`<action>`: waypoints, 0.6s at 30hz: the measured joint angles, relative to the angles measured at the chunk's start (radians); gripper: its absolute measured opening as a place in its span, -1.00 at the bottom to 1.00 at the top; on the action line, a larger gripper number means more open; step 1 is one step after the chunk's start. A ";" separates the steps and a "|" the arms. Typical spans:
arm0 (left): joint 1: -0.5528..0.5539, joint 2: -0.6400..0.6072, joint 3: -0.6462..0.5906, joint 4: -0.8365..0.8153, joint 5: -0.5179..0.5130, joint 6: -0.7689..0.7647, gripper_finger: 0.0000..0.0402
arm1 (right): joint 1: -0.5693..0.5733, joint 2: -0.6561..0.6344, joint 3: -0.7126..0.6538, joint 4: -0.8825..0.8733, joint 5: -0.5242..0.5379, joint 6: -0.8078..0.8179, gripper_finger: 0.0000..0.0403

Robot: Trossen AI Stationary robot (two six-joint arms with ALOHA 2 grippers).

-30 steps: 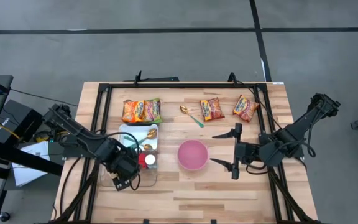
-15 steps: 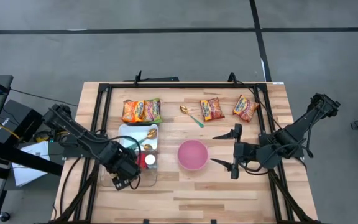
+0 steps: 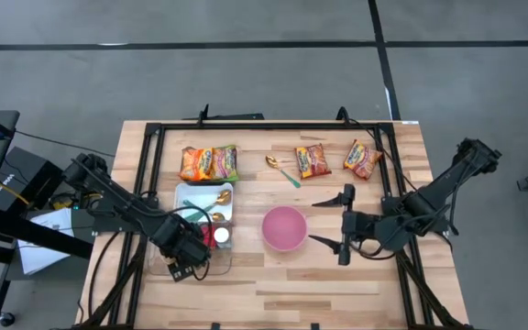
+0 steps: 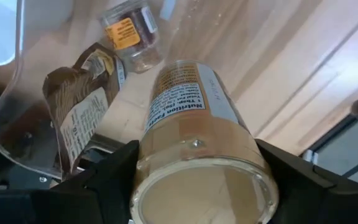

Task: Pick & Place Food Item
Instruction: Put the gold spice bottle into the transparent bin

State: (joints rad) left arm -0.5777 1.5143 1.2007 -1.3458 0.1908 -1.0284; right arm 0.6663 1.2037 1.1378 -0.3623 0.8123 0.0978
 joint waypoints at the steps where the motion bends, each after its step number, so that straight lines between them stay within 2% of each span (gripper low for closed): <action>1: -0.001 0.000 -0.008 0.010 0.000 0.000 0.35 | 0.000 0.006 0.000 -0.004 0.000 0.000 0.71; 18: -0.047 -0.004 -0.084 0.122 -0.033 -0.024 0.35 | 0.000 0.014 -0.002 -0.004 -0.001 0.001 0.71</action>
State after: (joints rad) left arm -0.6243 1.5105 1.1164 -1.2240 0.1581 -1.0520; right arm 0.6665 1.2175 1.1362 -0.3660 0.8116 0.0988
